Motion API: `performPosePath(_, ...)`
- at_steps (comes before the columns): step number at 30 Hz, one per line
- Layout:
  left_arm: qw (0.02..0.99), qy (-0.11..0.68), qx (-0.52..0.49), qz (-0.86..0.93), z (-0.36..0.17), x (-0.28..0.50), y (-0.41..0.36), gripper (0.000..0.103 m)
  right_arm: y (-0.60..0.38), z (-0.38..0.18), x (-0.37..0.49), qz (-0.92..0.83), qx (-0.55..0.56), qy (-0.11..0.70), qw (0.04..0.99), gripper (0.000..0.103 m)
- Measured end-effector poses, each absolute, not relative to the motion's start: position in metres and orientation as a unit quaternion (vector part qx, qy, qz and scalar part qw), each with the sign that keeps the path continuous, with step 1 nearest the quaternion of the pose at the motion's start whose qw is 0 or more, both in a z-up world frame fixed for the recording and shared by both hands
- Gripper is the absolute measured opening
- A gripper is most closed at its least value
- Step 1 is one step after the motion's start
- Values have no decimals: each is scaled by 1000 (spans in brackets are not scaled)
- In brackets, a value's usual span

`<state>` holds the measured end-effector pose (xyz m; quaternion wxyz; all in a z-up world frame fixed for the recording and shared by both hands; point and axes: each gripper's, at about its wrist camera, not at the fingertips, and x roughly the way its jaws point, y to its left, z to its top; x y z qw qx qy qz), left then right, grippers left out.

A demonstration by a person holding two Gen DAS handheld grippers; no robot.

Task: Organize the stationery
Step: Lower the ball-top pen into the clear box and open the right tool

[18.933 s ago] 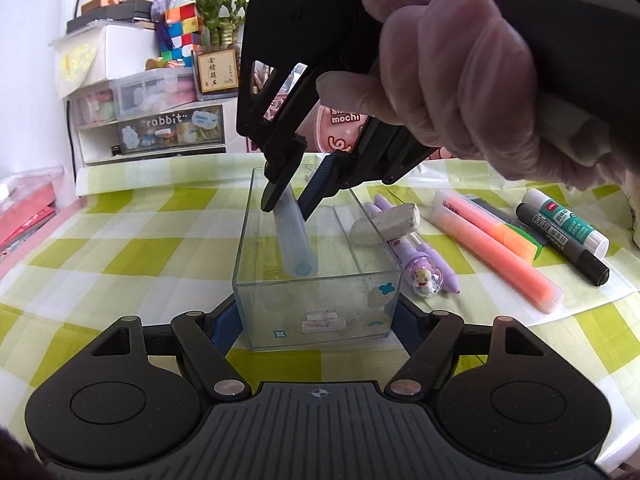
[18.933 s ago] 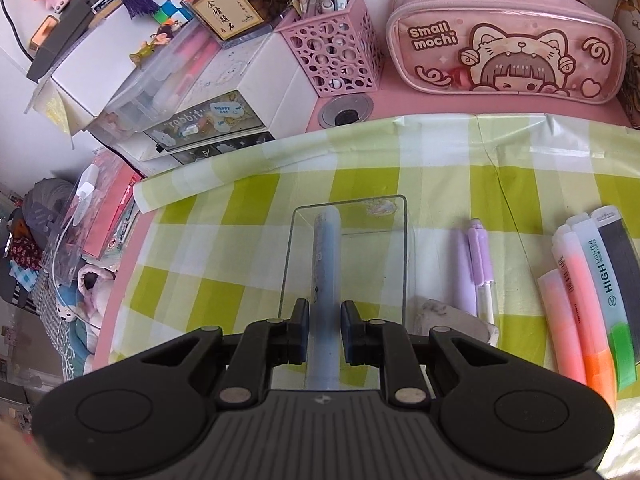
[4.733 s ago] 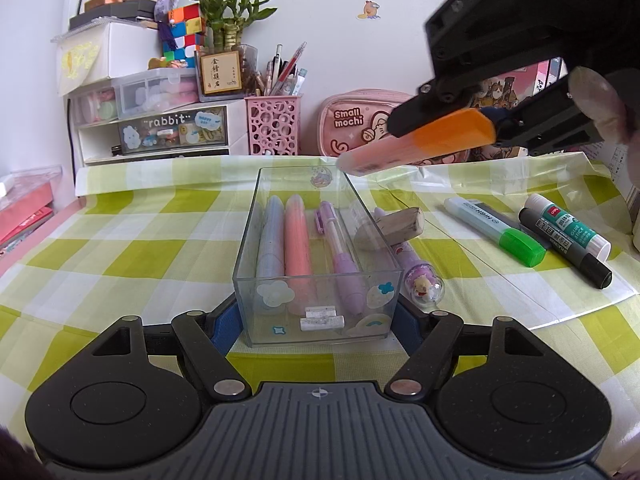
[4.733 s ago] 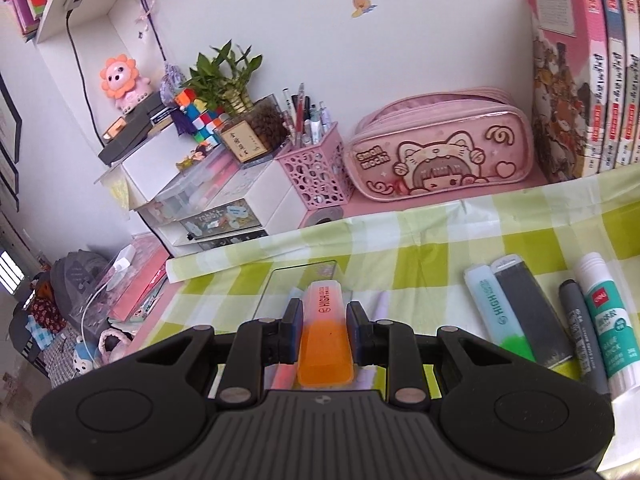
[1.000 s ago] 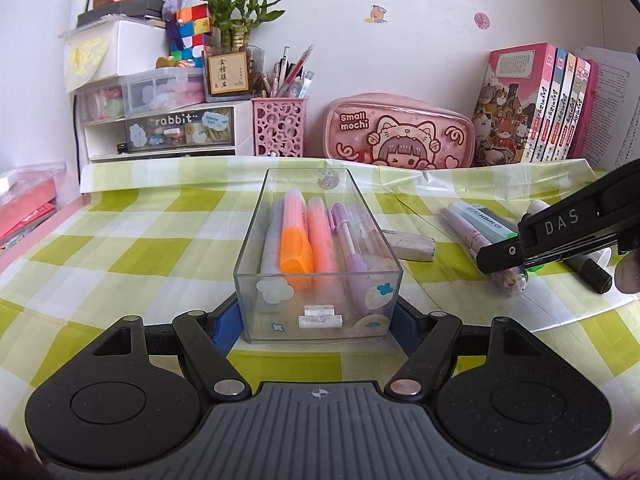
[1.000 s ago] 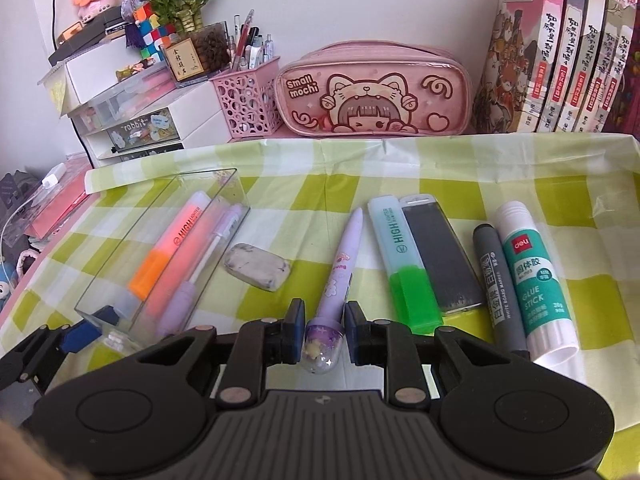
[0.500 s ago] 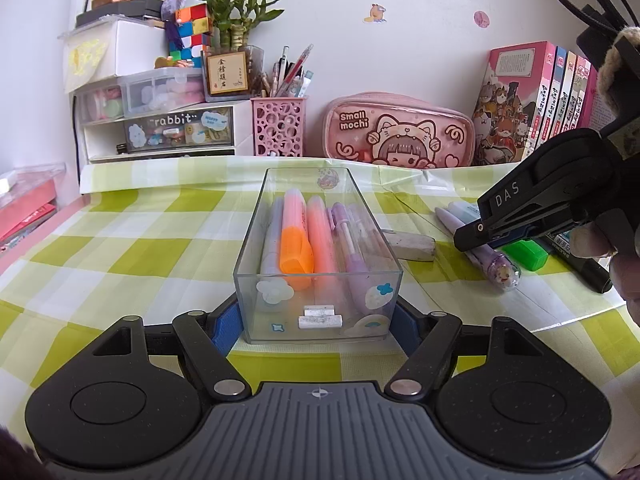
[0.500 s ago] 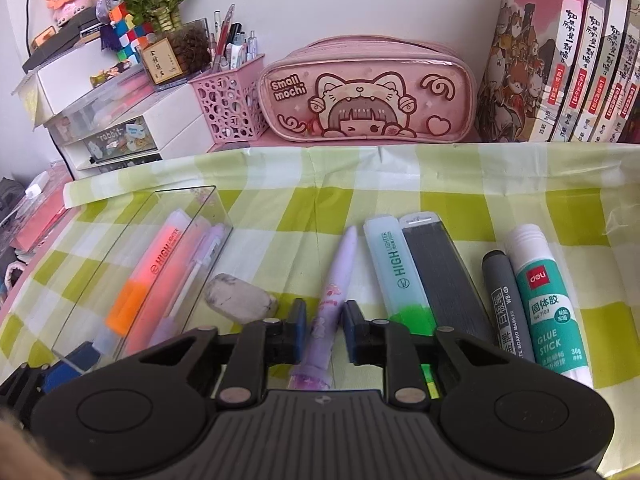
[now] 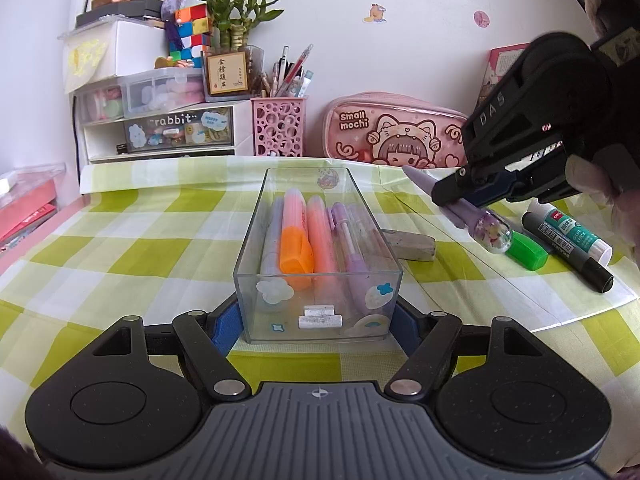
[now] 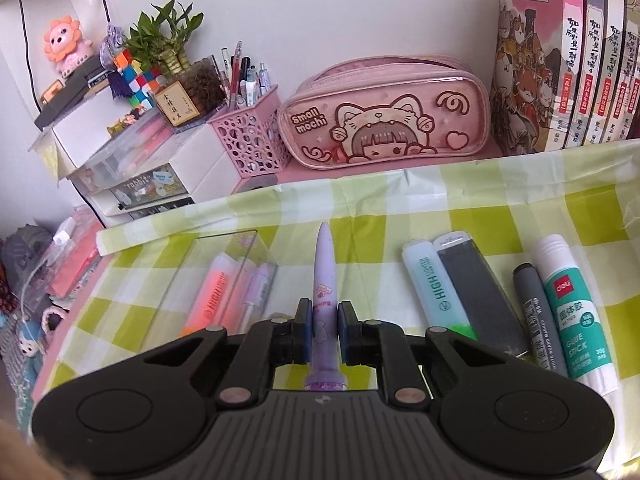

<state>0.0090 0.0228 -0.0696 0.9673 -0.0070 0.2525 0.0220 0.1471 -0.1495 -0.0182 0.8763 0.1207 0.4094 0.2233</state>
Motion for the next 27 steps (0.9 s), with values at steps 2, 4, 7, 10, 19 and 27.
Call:
performPosePath(2, 967, 253, -7, 22, -70, 9, 23, 73, -145, -15, 148, 246, 156, 418, 860, 26)
performPosePath(4, 967, 253, -7, 22, -69, 9, 23, 73, -138, -12, 149, 261, 176, 424, 849, 26)
performPosePath(7, 967, 253, -7, 22, -69, 9, 23, 73, -124, -12, 151, 267, 190, 439, 837, 26)
performPosePath(10, 967, 252, -7, 22, -69, 9, 23, 73, -111, -14, 156, 254, 186, 449, 836, 26)
performPosePath(19, 967, 253, -6, 22, -69, 9, 22, 73, -97, -14, 165, 226, 186, 454, 842, 26)
performPosePath(27, 967, 252, -6, 22, -69, 9, 22, 73, -95, -15, 165, 223, 175, 453, 845, 29)
